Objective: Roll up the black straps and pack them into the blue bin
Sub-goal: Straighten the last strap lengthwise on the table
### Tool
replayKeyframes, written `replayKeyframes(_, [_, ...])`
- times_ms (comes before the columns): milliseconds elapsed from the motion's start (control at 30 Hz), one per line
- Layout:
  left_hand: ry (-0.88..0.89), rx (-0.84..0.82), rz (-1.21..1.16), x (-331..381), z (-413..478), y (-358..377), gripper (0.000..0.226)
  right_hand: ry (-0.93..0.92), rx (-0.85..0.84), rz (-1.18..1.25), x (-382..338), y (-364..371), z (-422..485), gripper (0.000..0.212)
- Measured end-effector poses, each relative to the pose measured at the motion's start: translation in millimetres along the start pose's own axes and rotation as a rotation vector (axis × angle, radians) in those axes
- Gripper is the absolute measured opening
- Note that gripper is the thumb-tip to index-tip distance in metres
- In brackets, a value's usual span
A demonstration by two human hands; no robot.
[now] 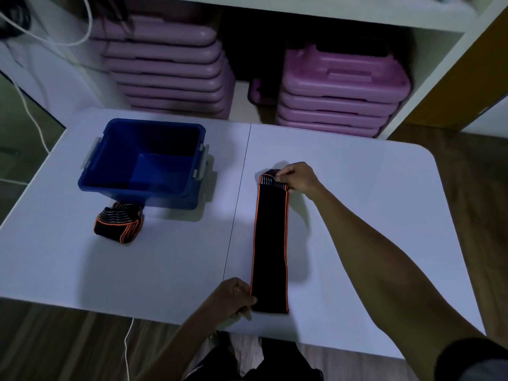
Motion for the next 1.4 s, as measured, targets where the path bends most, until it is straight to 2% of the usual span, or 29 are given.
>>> replayKeyframes(100, [0.005,-0.035,0.09,-4.7,4.3,2.3,0.016,-0.042,0.138,-0.158,1.9,-5.0,7.4,0.009])
replayKeyframes(233, [0.022,-0.101,0.187,-6.7,8.3,8.3,0.016,-0.029,0.288,-0.173,0.2,-17.6,4.3,0.011])
replayKeyframes(333, [0.021,-0.095,0.215,-6.2,11.0,7.8,0.015,-0.021,0.285,-0.261,1.2,-18.1,4.6,0.017])
replayKeyframes(433, [0.017,-0.007,0.26,-3.2,12.7,-0.2,0.019,-0.056,0.223,-0.266,0.0,-13.7,3.8,0.028])
replayKeyframes(533, [0.041,0.11,0.323,4.9,13.5,-15.7,0.028,-0.106,0.344,-0.113,-2.4,-21.8,-16.8,0.038])
replayKeyframes(633, [0.066,0.28,0.286,19.8,18.5,-35.8,0.019,-0.047,0.429,0.067,16.6,-21.6,-54.6,0.037])
replayKeyframes(700, [0.117,0.342,0.222,37.5,28.6,-43.8,0.011,0.026,0.416,0.102,37.4,-14.5,-79.3,0.035])
replayKeyframes(833, [0.27,0.362,0.246,90.3,58.0,-50.6,0.023,0.07,0.314,0.16,69.6,3.7,-102.4,0.037])
replayKeyframes(933, [0.364,0.329,0.2,133.8,78.4,-50.9,0.028,0.048,0.266,0.148,77.8,8.5,-86.0,0.034])
replayKeyframes(1033, [0.319,0.344,0.227,156.4,109.8,-58.2,0.034,0.066,0.235,0.059,87.1,11.3,-55.5,0.026])
replayKeyframes(1100, [0.303,0.353,0.225,159.6,131.8,-64.9,0.018,0.083,0.211,-0.006,93.8,11.5,-37.5,0.04])
replayKeyframes(1200, [0.305,0.334,0.188,157.7,164.2,-72.2,0.035,0.126,0.155,-0.041,88.5,11.2,-31.0,0.054])
replayKeyframes(1300, [0.316,0.328,0.151,161.4,171.8,-74.5,0.035,0.164,0.096,-0.053,92.0,11.7,-24.5,0.065])
replayKeyframes(1400, [0.362,0.351,0.14,173.9,147.0,-69.9,0.035,0.138,0.09,-0.043,91.6,11.3,-27.6,0.051])
Point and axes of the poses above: each hand's wrist, its own z-axis towards the middle knuckle, its own y-axis out of the palm, x = y × z, the point moved 9 cm from there along z, towards the middle knuckle, and after that the axes turned 9 degrees about z, right-handed, at the moved point
